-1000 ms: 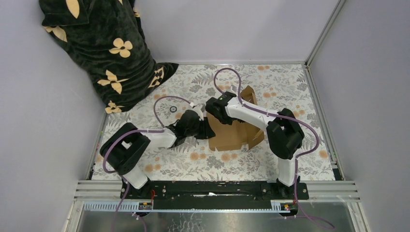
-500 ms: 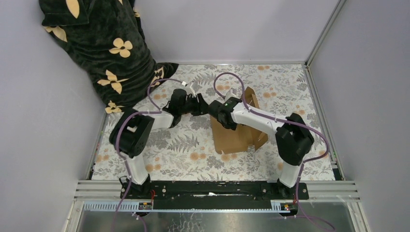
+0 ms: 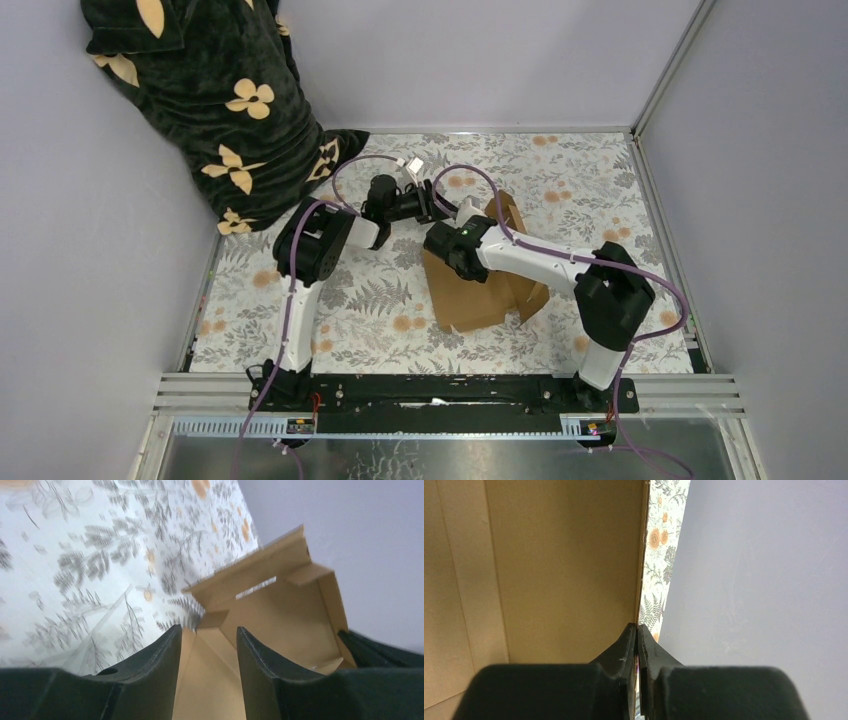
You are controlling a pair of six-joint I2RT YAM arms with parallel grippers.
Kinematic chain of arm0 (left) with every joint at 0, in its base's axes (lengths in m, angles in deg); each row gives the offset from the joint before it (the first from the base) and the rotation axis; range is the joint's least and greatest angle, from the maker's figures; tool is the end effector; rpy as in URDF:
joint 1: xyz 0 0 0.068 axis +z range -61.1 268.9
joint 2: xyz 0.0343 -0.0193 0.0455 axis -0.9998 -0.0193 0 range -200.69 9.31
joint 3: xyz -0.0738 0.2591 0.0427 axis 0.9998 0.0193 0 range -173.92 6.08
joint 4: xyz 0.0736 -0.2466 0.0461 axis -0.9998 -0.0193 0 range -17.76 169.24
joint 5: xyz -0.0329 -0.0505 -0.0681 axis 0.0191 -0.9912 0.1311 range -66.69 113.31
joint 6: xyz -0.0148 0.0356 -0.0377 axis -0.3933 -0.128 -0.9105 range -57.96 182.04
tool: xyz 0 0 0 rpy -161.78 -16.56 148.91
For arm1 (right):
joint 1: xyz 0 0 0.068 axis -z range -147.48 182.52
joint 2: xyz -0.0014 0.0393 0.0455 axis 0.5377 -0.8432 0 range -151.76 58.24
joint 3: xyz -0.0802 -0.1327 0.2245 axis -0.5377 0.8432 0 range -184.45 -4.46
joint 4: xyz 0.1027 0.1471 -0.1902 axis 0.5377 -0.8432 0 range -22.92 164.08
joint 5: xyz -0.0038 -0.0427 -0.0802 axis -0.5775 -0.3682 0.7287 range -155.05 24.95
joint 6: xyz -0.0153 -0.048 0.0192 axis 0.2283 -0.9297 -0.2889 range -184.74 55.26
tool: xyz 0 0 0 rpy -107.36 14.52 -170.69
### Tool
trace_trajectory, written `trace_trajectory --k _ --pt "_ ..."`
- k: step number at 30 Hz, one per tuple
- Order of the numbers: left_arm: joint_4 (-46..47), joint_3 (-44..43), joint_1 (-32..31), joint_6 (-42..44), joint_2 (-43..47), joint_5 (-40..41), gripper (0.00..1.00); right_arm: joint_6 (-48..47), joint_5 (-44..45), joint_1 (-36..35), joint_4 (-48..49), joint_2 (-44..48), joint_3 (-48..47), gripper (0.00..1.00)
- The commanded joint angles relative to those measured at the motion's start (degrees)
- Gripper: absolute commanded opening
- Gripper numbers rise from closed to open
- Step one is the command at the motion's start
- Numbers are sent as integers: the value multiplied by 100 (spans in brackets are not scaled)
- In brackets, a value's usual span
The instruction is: Fold the paper box
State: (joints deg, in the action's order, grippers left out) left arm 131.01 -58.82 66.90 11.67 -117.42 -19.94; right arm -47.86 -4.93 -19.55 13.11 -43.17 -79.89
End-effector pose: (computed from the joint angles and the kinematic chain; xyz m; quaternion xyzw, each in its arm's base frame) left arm 0.4033 -0.1891 0.1199 0.0549 0.7487 -0.5805 0.3153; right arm 0.2233 0.2363 0.2273 -0.2488 0.8288 -0.3997 0.3025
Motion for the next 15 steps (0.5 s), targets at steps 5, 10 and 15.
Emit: trace_trajectory --k 5,10,15 --pt "736 -1212 276 -887 -835 -324 50 73 -107 -198 72 -33 181 6" --pt "471 -1706 255 -901 -1196 -354 47 86 -84 -302 60 -35 190 6" --pt "79 -1967 65 -634 -1310 -405 42 98 10 -343 -55 -68 69 6"
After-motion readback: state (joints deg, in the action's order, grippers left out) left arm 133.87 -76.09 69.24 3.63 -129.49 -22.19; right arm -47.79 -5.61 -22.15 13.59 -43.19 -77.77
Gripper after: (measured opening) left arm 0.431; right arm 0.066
